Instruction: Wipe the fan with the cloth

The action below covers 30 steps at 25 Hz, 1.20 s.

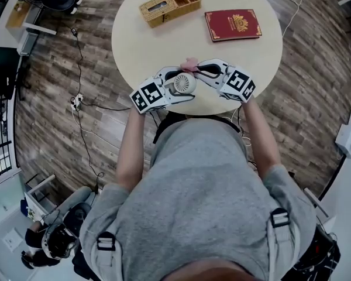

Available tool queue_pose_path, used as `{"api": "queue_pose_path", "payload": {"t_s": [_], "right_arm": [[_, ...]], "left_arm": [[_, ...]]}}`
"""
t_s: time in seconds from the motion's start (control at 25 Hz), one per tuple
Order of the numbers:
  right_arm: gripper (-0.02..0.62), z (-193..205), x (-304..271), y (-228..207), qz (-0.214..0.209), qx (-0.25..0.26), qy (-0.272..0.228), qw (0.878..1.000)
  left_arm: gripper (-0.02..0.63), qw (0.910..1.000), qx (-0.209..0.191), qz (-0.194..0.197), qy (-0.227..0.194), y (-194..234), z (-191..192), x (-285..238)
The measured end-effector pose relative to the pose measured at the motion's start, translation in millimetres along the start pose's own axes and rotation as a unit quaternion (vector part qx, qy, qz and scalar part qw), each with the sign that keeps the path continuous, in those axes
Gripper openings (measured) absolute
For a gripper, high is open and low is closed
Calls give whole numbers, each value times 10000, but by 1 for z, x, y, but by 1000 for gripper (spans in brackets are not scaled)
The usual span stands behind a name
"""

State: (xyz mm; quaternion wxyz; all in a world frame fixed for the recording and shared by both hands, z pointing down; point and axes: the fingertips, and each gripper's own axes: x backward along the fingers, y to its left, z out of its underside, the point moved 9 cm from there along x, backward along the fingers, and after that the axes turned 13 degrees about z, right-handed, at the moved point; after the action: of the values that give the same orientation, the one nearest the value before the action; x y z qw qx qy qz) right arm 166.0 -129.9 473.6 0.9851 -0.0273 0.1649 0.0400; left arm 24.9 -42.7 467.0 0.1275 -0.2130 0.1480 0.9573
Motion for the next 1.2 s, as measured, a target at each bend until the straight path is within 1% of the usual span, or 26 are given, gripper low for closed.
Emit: {"api": "queue_pose_path", "payload": {"t_s": [0.16,0.48,0.56,0.64,0.76,0.88,0.96,1.08,1.2], "right_arm": [[40,5,5,2,-75,-76,-2,9999],[40,13,10,12,-394,-202,80,9990],[41,13,9,17,-521,-177,118,9984],[41,9,7,24,-591,-16,150,9981],[41,2,3,30,-549,330,136,9979],[41,-4,-1,27,-560,247,34,9981],[41,-5,-3,21,-459,166,-57,9988],[41,-6,-6,12,-240,62,-134,9996],[41,-1,-9,-1,-101,-77,-141,9998]], "left_arm": [[382,9999,76,-58,-47,4,4,3],[382,9984,429,-277,-245,13,15,11],[382,9980,491,-323,-244,17,19,13],[382,9980,517,-335,-170,19,21,14],[382,9980,541,-308,-57,21,25,12],[382,9982,559,-206,16,23,26,6],[382,9983,577,-114,-16,22,26,3],[382,9983,563,90,-114,15,22,1],[382,9975,582,219,-327,18,19,0]]}}
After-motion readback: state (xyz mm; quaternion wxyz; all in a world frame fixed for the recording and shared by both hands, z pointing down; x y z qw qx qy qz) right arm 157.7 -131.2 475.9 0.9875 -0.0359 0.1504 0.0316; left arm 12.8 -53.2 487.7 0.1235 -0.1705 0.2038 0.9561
